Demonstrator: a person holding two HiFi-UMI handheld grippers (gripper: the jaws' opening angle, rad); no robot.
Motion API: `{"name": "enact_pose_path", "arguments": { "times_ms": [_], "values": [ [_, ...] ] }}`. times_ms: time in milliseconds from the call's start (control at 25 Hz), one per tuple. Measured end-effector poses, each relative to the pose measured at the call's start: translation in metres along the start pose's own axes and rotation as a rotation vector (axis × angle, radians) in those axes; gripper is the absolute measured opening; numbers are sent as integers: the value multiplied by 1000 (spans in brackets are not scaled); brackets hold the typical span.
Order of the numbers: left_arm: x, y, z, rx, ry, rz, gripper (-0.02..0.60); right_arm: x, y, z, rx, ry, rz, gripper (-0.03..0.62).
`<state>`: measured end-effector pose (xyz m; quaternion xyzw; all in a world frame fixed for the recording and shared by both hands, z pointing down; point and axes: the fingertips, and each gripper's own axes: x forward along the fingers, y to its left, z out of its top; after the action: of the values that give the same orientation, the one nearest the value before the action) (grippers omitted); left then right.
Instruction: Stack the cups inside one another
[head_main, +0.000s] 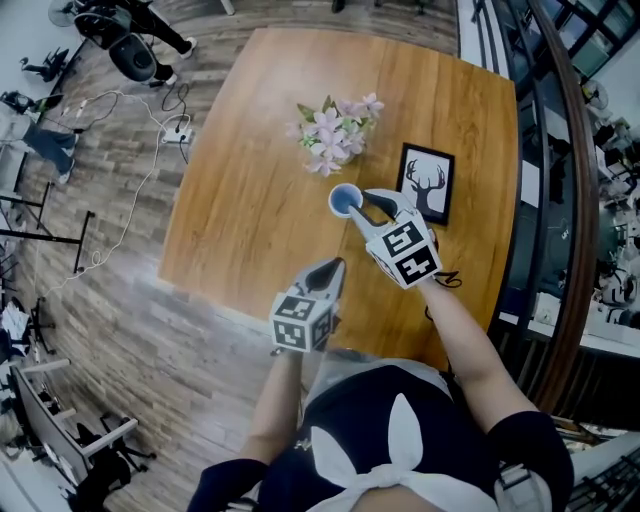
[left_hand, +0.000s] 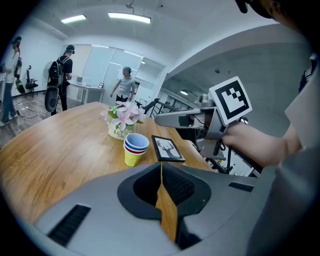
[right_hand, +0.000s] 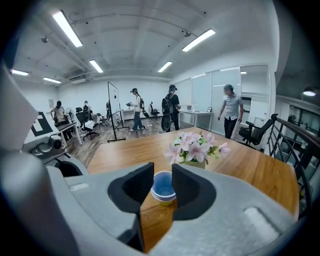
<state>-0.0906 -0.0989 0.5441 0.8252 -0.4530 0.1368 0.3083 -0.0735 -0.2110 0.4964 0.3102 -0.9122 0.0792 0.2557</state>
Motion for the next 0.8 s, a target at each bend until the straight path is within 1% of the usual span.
{"name": "enact_pose_path", "arguments": {
  "times_ms": [160, 360, 560, 800],
  "values": [
    [-7, -8, 3, 4, -2, -5, 25, -15, 6, 2, 0, -7, -10, 49],
    [-11, -13, 4, 10, -15, -19, 25, -29, 11, 4, 0, -24, -22, 0],
    [-14, -19, 7, 14, -29, -28, 25, -39, 22, -1, -18, -14, -23, 0],
    [-20, -24, 9, 17, -45, -34, 25, -54, 41, -6, -44, -24, 4, -2]
  ]
}}
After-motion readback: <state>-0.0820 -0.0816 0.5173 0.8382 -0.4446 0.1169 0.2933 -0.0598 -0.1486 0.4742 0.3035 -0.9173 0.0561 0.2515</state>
